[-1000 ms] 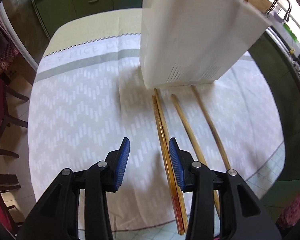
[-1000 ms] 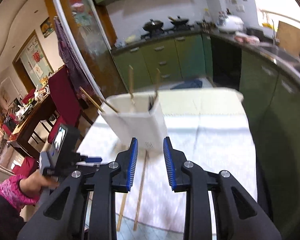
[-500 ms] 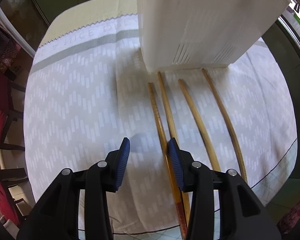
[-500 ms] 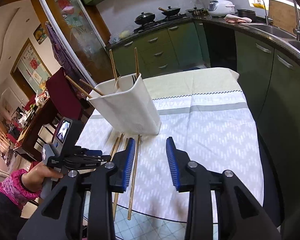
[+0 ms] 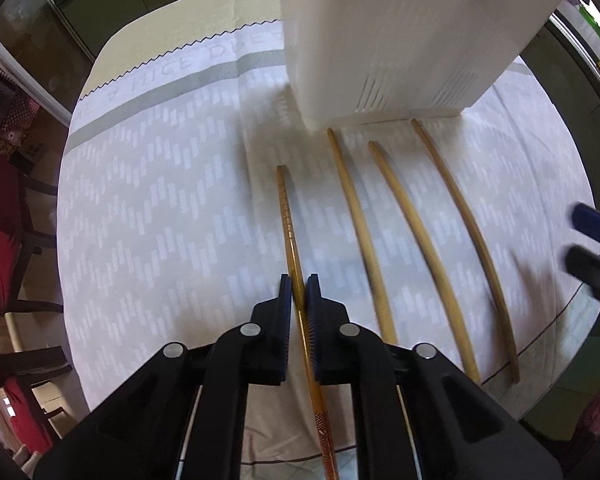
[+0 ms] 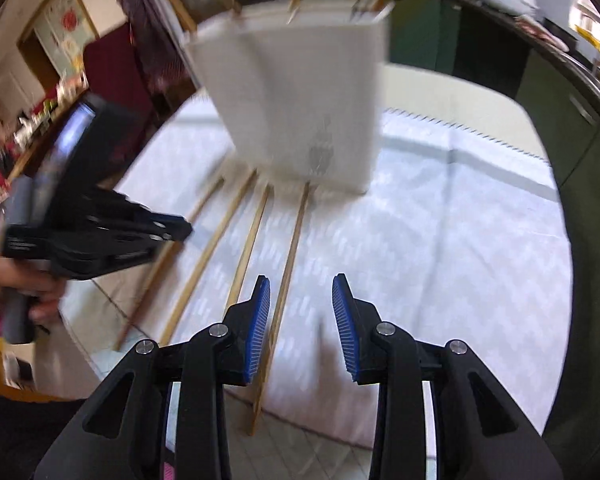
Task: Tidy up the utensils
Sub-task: 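Move both open tools down to the remaining chopsticks beside the holder, then close the left tool on one chopstick while the right tool grasps another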
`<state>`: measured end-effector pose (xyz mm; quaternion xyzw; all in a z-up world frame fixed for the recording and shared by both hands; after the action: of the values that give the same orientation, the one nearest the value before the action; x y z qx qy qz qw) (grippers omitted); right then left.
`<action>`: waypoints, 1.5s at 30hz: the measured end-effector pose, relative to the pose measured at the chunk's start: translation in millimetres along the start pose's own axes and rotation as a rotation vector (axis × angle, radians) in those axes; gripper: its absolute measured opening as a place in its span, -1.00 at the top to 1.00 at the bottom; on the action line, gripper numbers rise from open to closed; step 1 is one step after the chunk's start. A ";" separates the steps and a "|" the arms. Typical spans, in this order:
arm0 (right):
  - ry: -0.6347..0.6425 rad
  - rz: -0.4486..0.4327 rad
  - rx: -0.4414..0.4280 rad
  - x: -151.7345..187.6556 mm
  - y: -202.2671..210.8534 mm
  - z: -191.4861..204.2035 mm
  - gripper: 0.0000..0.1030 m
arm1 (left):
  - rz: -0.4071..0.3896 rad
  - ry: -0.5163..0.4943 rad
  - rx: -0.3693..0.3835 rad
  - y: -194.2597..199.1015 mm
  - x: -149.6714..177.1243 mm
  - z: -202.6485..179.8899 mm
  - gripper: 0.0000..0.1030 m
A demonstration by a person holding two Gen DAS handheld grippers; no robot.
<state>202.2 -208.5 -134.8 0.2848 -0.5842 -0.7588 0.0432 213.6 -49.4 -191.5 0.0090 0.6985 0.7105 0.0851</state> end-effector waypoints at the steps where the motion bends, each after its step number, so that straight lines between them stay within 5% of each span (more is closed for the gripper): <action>1: 0.007 0.013 0.007 -3.0 -7.6 2.1 0.36 | 0.000 0.005 -0.002 -0.2 0.9 3.3 0.85; 22: 0.033 0.090 0.137 -36.7 -88.2 31.1 0.47 | -0.010 -0.013 -0.005 -6.3 4.8 32.2 0.84; 28: 0.030 0.111 0.098 -47.5 -94.5 38.7 0.86 | 0.015 0.010 0.021 -8.2 1.1 32.6 0.84; 35: 0.030 0.113 0.100 -53.1 -96.9 40.1 0.88 | 0.022 0.013 0.019 -6.4 -3.4 30.9 0.85; 45: -0.012 0.007 0.008 -41.4 -51.9 30.8 0.88 | -0.095 0.050 0.064 20.1 -0.9 42.7 0.88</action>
<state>235.7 -149.1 -161.5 0.2785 -0.5884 -0.7580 0.0411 217.9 -7.4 -170.4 -0.0393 0.7225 0.6829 0.1006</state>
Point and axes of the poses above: each gripper's, at about its wrist camera, not at the fingertips, and y roughly against the way its jaws point, z to its left, x to its underside, the point moved 3 cm from there along -y, roughly the way its jaws point, and after that the axes turned 6 degrees about z, right-handed, at the moved point
